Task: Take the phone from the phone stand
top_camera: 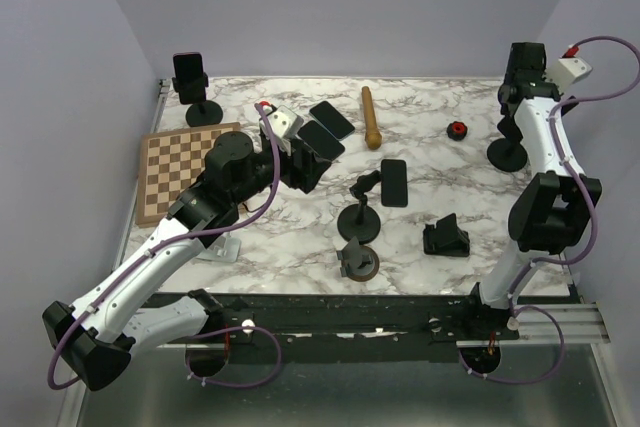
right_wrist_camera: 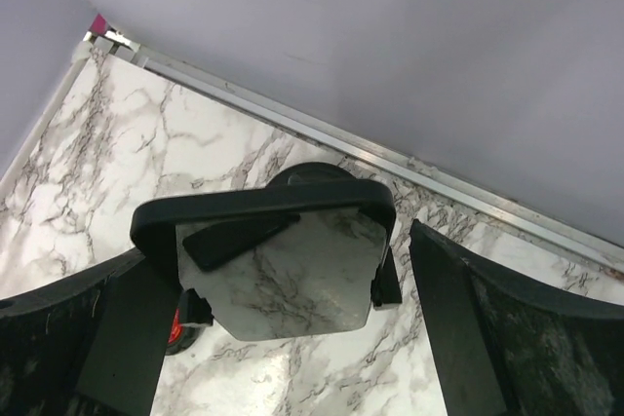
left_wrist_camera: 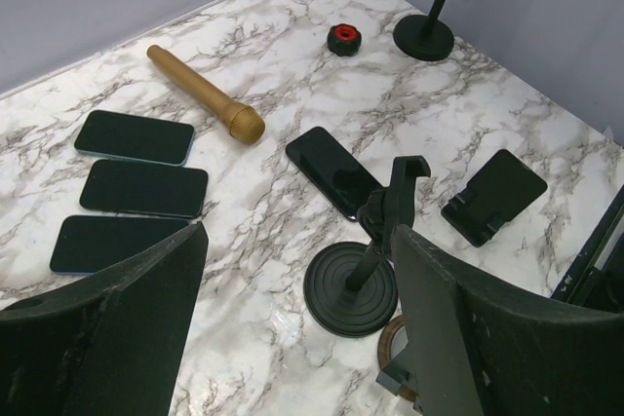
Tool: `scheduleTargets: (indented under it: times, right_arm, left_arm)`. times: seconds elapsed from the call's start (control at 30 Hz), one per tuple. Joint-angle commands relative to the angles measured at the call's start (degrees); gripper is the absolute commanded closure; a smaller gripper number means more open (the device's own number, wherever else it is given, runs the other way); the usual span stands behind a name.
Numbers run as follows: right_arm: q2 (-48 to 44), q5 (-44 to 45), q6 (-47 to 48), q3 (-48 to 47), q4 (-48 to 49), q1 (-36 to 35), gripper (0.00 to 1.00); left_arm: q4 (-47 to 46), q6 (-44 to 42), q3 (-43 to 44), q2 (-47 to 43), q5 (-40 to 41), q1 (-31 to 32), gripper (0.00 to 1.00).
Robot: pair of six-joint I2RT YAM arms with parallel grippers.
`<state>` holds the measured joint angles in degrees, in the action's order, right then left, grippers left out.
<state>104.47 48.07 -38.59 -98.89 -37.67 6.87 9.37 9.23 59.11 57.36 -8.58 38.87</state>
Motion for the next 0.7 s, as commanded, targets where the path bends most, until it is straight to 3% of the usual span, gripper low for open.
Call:
scheduleTargets:
  times: [0.0,0.2,0.67]
  right_arm:
    - [-0.3,-4.0,2.5,0.4,2.6,2.8,0.01]
    - [-0.8,-7.3,5.7,1.2,4.6,3.0,0.15]
    - [-8.6,-18.3,13.1,9.5,10.1,3.1,0.89]
  left_arm:
    - [-0.9,0.1,0.2,0.1,-0.9,0.3,0.16]
    - [-1.0,0.1,0.2,0.3,-1.1,0.3,0.16]
    - [-1.0,0.2,0.2,0.8,-1.3,0.3,0.16]
